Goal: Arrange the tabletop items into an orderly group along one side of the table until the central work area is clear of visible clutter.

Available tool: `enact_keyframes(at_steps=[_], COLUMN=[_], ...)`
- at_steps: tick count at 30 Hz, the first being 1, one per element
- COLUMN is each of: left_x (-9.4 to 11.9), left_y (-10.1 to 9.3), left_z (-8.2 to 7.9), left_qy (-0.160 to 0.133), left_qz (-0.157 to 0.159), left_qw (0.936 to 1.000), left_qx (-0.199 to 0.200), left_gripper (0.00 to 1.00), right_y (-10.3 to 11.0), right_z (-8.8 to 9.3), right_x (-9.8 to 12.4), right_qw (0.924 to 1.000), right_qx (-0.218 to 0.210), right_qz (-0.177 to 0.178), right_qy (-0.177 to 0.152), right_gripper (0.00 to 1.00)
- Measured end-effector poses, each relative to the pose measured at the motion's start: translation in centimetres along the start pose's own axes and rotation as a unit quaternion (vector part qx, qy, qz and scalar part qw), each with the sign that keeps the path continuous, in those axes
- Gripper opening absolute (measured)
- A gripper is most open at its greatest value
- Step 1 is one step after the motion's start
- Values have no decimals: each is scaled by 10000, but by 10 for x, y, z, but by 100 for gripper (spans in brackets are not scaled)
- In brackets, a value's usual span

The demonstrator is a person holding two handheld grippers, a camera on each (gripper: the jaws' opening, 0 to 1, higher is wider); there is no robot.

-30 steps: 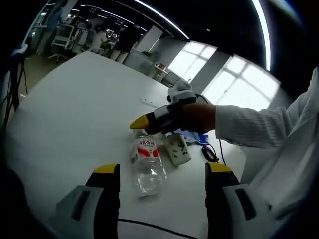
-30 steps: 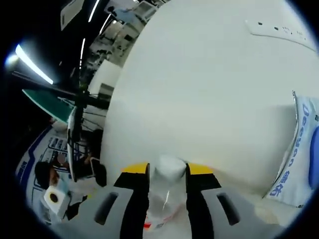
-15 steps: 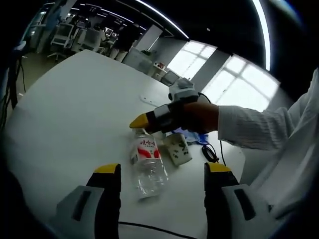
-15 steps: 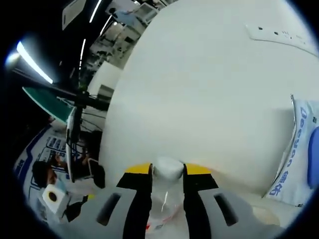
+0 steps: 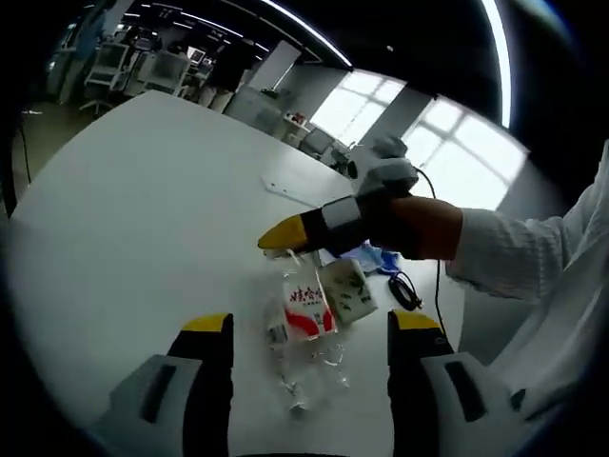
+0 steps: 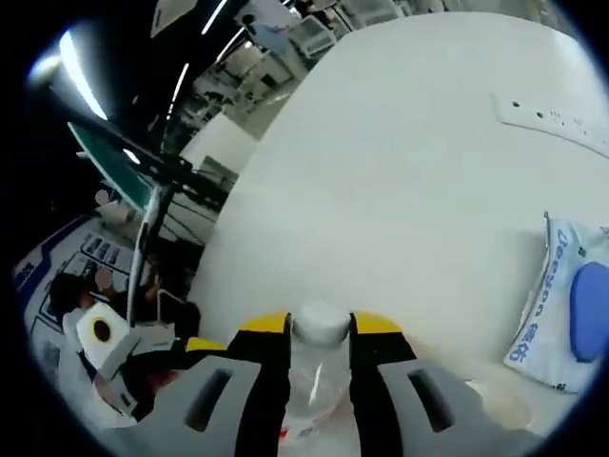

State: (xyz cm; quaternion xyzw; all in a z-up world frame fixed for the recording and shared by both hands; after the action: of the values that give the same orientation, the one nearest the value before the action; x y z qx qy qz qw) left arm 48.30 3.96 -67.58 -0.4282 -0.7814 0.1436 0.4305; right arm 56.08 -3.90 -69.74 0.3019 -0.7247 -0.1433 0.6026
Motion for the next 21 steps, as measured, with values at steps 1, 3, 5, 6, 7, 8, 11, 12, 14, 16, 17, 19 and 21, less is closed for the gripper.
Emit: enact_keyframes(at_steps=[1,3,5,6,7,8,11,12,14,16,17,19,21], left_x=[-3,-11,-20,-24,-28,-32,-39,-41,-43,-46,-46,-48,-48], left_y=[0,-1,-4,-4,-5,-11,-20,-22,-23,-24,-25,-22,-20], left_z=[0,-1,-1,0,0,1,5,7,8,9,10,12,15], left_qy=[51,156,270,375,426,497,690,762,838,913,973,1040,1127], left_qz=[25,137,350,404,442,629,1005,1092,1145,1222,1278,1297,1295], left_qw=[10000,9997,9988,9982,9976,9961,9918,9901,9887,9870,9855,9842,9825], left_qx=[-30,-150,-223,-231,-305,-373,-395,-431,-476,-498,-549,-603,-725], left_gripper=[65,65,65,65,65,65,65,65,63,61,59,52,46], right_y=[4,10,16,18,20,24,32,34,37,40,42,44,46], right_z=[1,4,7,8,10,10,13,14,17,19,21,23,25], right_x=[2,7,9,12,14,16,22,23,27,29,31,33,35], right_qw=[9999,9990,9984,9979,9977,9971,9947,9942,9930,9912,9911,9904,9898], right_qx=[124,416,505,558,585,653,892,933,1011,1124,1126,1158,1194], right_qz=[24,139,165,220,216,222,319,328,369,437,430,431,455], right_qy=[-68,-116,-188,-234,-263,-326,-397,-420,-478,-536,-571,-615,-625], right_gripper=[21,21,21,20,20,20,20,20,20,20,20,20,20])
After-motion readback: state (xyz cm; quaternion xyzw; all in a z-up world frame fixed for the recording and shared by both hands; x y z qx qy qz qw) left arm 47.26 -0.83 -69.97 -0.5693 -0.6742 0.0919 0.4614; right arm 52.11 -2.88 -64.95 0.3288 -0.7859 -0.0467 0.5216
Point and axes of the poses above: the point that each gripper's makers call its tool centre point, and the gripper's own axes: x roughly backward along the fingers, y roughly to its left, z roughly out of its underside, the point moved 3 cm from there along x, roughly backward along the fingers, and after that the axes turned 14 degrees about y, right-handed, at the moved point
